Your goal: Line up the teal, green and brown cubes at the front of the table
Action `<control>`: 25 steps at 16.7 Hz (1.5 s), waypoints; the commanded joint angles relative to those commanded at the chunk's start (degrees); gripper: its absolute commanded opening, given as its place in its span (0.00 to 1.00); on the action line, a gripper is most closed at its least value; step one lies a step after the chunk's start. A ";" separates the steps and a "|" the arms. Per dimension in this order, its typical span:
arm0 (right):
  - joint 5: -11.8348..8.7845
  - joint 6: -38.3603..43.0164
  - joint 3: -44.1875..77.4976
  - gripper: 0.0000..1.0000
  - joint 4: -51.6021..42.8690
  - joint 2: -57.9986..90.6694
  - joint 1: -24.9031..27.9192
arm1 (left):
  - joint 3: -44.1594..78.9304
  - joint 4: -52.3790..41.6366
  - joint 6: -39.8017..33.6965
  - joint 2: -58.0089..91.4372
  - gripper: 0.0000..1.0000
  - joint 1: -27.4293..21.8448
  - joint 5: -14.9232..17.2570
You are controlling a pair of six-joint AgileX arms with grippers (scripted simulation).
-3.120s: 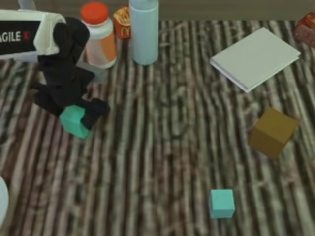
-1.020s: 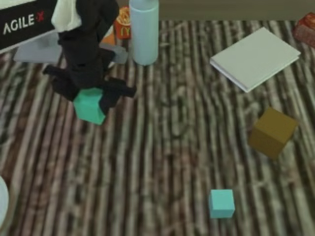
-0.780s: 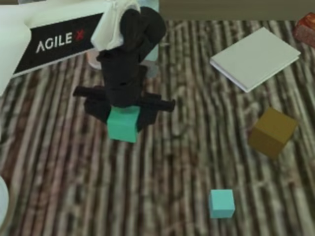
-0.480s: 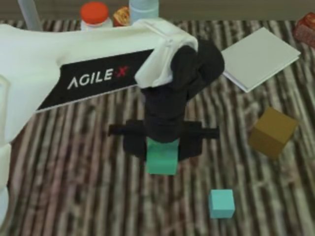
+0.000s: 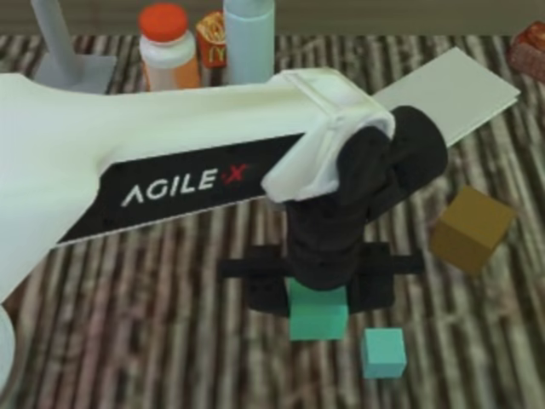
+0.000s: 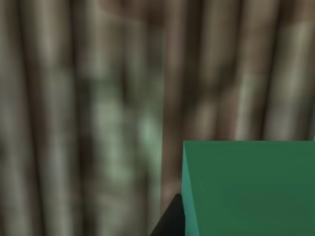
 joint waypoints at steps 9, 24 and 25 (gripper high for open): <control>0.00 0.00 0.00 1.00 0.00 0.00 0.00 | -7.05 10.75 0.23 3.41 0.00 0.34 0.09; 0.00 0.00 0.00 1.00 0.00 0.00 0.00 | -9.65 14.38 0.28 4.72 0.68 0.21 0.04; 0.00 0.00 0.00 1.00 0.00 0.00 0.00 | -9.65 14.38 0.28 4.72 0.75 0.21 0.04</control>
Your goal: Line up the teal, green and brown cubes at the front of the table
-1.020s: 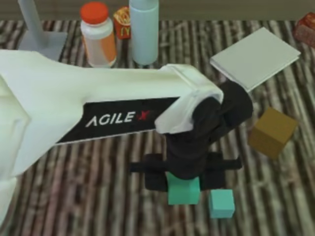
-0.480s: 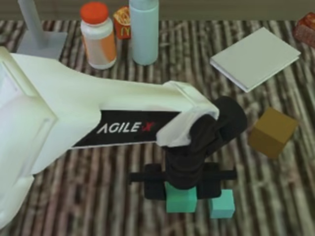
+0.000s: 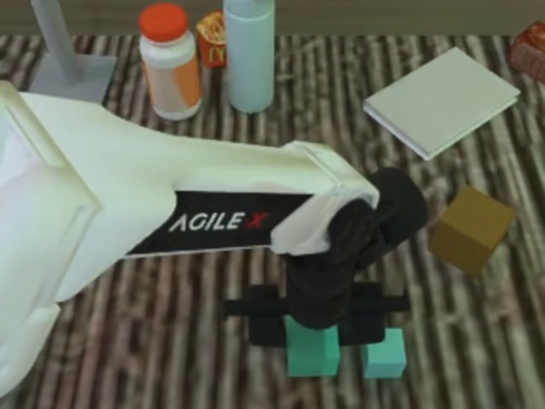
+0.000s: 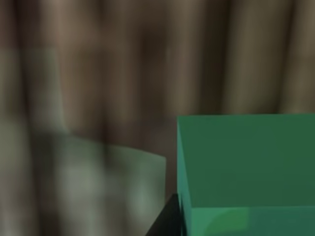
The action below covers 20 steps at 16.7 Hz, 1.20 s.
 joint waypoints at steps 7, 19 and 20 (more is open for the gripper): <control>0.00 0.00 0.00 1.00 0.00 0.00 0.00 | 0.00 0.00 0.00 0.00 1.00 0.00 0.00; 0.00 0.00 0.00 1.00 0.00 0.00 0.00 | 7.23 -11.41 -0.46 -3.52 1.00 0.62 0.00; 0.00 0.00 0.00 1.00 0.00 0.00 0.00 | 8.34 -12.99 -0.45 -4.19 1.00 0.72 -0.02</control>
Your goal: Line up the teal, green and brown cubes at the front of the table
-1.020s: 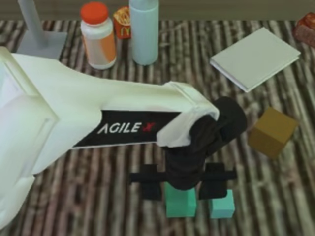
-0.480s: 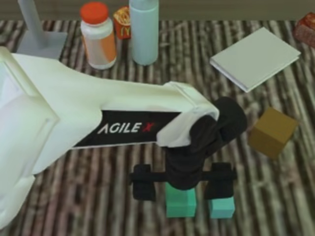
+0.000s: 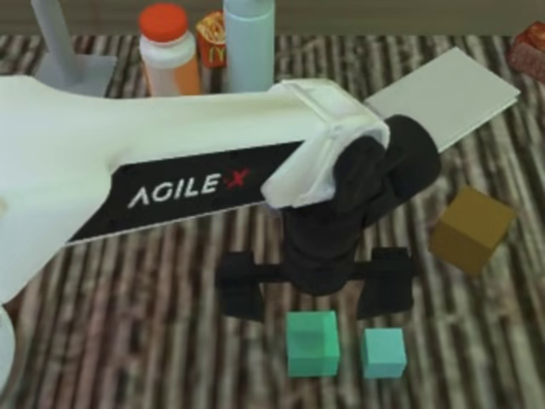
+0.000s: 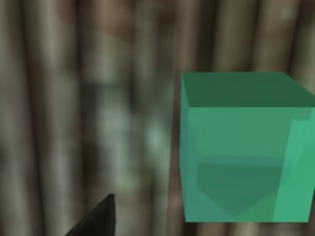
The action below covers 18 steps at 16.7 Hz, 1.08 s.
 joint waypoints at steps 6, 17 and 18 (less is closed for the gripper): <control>0.00 -0.01 0.01 1.00 -0.01 0.01 0.00 | 0.88 -1.15 0.07 -0.56 1.00 -0.17 -0.02; -0.15 -12.23 31.33 1.00 -22.41 37.31 5.48 | -30.40 19.22 8.98 -39.25 1.00 19.71 -0.99; -0.10 -13.94 35.52 1.00 -25.60 43.31 6.18 | -35.28 22.35 11.14 -45.53 1.00 22.68 -1.00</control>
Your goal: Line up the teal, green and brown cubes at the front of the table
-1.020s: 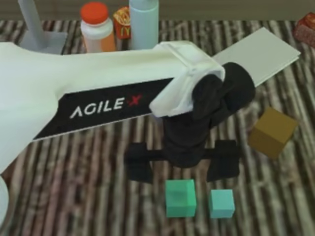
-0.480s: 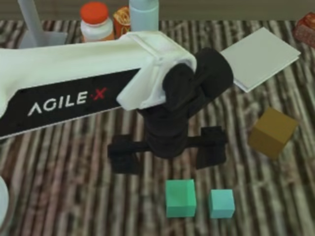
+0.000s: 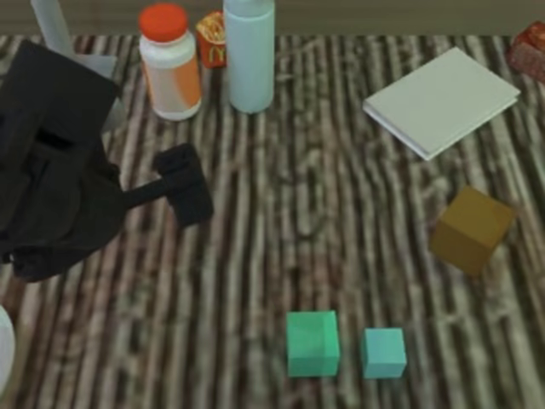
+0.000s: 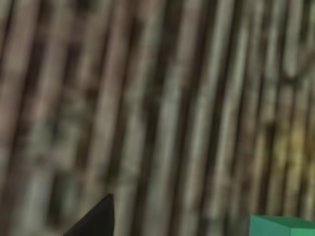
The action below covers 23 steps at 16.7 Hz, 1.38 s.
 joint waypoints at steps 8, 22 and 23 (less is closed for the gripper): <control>0.35 -13.50 32.71 1.00 -25.56 45.70 5.65 | -35.94 24.35 23.42 -44.48 1.00 21.12 0.62; 0.20 -21.59 54.59 1.00 -39.86 71.31 8.78 | -53.22 41.07 43.67 -68.96 1.00 32.34 2.09; 0.20 -21.61 54.44 1.00 -39.68 71.39 8.82 | -53.22 41.07 43.67 -68.96 1.00 32.34 2.09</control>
